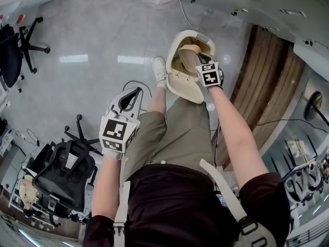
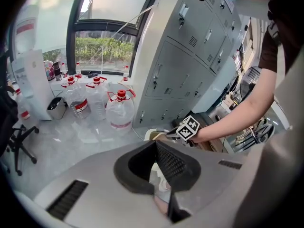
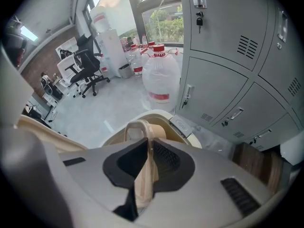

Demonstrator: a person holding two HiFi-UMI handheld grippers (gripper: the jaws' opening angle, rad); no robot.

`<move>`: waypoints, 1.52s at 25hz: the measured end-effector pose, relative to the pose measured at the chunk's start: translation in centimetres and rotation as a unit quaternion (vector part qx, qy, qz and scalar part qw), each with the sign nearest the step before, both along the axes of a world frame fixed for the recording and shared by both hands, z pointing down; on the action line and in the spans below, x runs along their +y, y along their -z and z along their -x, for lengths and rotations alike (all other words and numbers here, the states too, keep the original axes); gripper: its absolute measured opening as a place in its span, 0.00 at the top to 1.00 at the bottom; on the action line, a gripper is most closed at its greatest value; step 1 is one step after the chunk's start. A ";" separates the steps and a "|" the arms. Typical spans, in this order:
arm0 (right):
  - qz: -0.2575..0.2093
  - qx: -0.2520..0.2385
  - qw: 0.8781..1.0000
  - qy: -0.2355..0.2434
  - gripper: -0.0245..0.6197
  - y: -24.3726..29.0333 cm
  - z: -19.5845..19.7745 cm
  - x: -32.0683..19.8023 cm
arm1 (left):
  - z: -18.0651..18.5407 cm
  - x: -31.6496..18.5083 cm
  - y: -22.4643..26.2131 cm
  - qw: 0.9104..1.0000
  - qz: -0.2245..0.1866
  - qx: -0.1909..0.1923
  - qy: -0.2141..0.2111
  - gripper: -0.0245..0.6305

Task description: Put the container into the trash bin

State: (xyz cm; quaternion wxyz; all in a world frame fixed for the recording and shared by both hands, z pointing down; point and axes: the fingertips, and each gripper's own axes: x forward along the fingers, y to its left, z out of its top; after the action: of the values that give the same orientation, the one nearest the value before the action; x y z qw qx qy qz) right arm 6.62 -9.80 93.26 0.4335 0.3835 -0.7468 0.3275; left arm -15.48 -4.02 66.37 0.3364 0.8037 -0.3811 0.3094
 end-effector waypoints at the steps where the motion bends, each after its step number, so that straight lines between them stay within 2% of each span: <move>1: 0.002 0.004 1.000 0.002 0.89 -0.5 0.0 0.0 | 0.2 0.2 -0.2 1.000 0.001 0.000 0.000 0.95; 11: 0.025 0.028 0.999 -0.014 0.89 -4.3 0.3 -0.4 | 1.6 1.8 -1.9 1.000 0.020 -0.007 0.005 0.95; 25: 0.052 0.050 0.996 -0.045 0.89 -7.3 0.1 -0.4 | 1.4 2.9 -3.5 0.999 0.040 -0.009 -0.007 0.95; 32: 0.067 0.036 0.995 -0.071 0.88 -7.9 0.2 -0.3 | 1.3 2.8 -3.8 0.999 0.039 -0.002 -0.013 0.95; 38: 0.068 0.032 0.995 -0.065 0.86 -8.0 0.6 -0.4 | 1.0 2.2 -4.0 0.999 0.038 0.000 -0.010 0.95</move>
State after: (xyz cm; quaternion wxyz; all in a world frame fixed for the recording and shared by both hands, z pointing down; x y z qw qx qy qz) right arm 6.03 -10.18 101.23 0.4603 0.4109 -0.6821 0.3925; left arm -16.52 -1.87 70.35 0.3634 0.7940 -0.3609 0.3275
